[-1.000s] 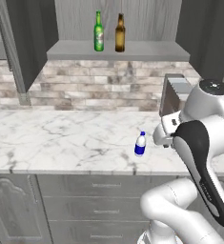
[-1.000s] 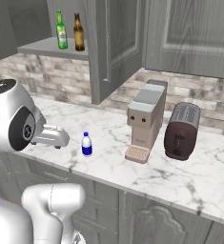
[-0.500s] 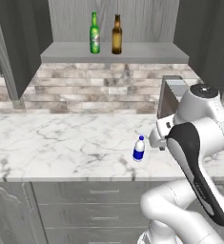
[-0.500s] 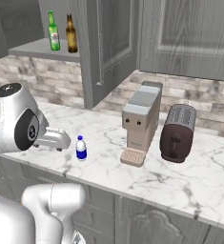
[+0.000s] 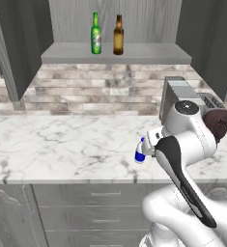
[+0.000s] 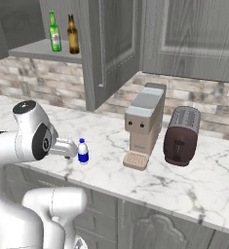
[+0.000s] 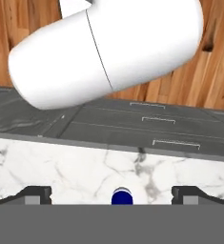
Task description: Sort all alcoholic drinks to one cabinet, and non-alcoholic drinks to the other.
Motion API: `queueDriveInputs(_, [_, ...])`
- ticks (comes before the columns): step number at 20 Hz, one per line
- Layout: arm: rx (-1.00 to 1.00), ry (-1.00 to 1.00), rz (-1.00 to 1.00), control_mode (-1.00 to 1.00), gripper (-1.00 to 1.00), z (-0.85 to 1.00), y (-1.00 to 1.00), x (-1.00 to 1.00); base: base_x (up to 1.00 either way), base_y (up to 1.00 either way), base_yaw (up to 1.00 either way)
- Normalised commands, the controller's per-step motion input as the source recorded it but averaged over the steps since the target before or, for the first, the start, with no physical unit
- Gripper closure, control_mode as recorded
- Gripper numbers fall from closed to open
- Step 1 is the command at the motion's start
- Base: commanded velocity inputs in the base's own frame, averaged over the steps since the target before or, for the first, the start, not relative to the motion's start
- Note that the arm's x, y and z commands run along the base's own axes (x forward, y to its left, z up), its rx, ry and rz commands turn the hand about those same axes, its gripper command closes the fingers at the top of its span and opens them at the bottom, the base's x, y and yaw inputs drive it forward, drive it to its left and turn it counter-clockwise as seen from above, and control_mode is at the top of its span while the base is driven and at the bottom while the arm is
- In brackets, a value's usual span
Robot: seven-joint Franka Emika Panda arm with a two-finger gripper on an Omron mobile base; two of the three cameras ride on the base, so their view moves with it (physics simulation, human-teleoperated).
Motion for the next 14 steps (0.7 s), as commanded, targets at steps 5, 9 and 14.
queueDriveInputs(5, [0.0,0.0,0.0,-1.0,-1.0,-0.12,-0.01,0.32,0.0,0.0,0.0])
queueDriveInputs(9, [0.0,0.0,0.0,-1.0,-1.0,-0.01,0.0,0.32,0.0,0.0,0.0])
queueDriveInputs(14, [0.0,0.0,0.0,-1.0,-1.0,-0.09,0.0,0.28,0.0,0.0,0.0])
